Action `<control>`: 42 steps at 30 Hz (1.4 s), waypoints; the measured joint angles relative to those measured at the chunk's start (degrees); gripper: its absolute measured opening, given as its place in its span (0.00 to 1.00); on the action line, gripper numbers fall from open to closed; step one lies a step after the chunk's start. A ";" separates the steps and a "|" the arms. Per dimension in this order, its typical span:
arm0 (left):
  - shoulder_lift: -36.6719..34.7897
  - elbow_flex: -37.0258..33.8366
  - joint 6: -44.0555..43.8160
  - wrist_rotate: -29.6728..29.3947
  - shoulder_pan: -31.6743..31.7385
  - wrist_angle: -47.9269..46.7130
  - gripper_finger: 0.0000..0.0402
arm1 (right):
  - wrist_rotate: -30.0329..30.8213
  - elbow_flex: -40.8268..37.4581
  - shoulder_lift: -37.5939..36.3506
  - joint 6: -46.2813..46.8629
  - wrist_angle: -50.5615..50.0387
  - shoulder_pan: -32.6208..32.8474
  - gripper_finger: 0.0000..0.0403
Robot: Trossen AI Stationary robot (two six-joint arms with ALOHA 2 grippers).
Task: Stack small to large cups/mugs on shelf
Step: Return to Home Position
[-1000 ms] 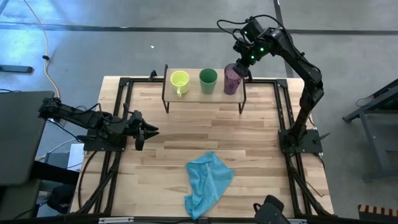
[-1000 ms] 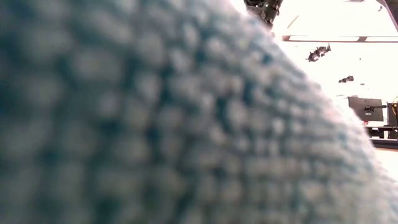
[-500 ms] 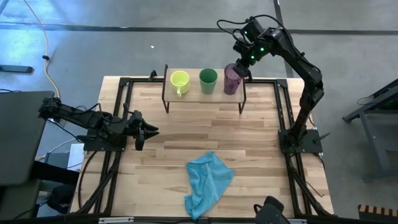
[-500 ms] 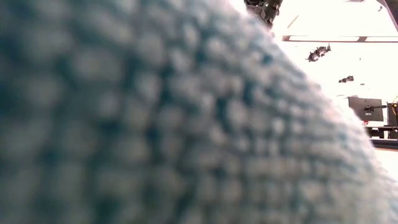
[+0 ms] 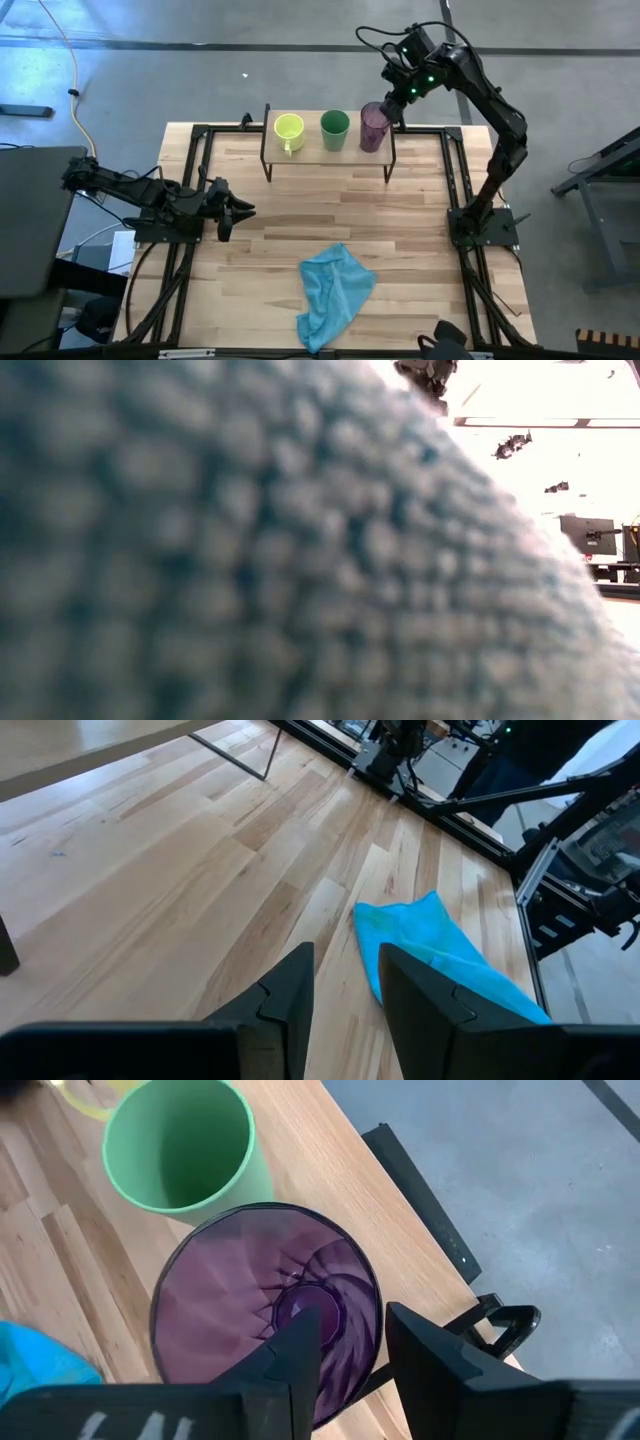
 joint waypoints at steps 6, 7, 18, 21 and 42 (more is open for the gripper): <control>-0.02 0.00 0.00 -0.20 0.00 -0.02 0.26 | -0.41 0.00 -1.42 0.10 -0.02 0.00 0.27; -0.02 -0.01 0.00 -0.20 0.00 0.00 0.26 | -0.44 0.00 -1.74 0.10 -0.02 0.00 0.27; -0.02 -0.01 0.00 -0.24 0.00 0.00 0.26 | -0.48 0.00 -6.64 0.08 -0.53 0.37 0.27; -0.01 0.01 0.00 -0.24 0.00 0.00 0.26 | -0.51 0.00 -8.32 0.01 -0.52 0.37 0.27; -0.01 -0.01 0.00 -0.79 0.00 0.04 0.26 | -0.67 0.00 -18.08 -4.30 -5.98 0.37 0.27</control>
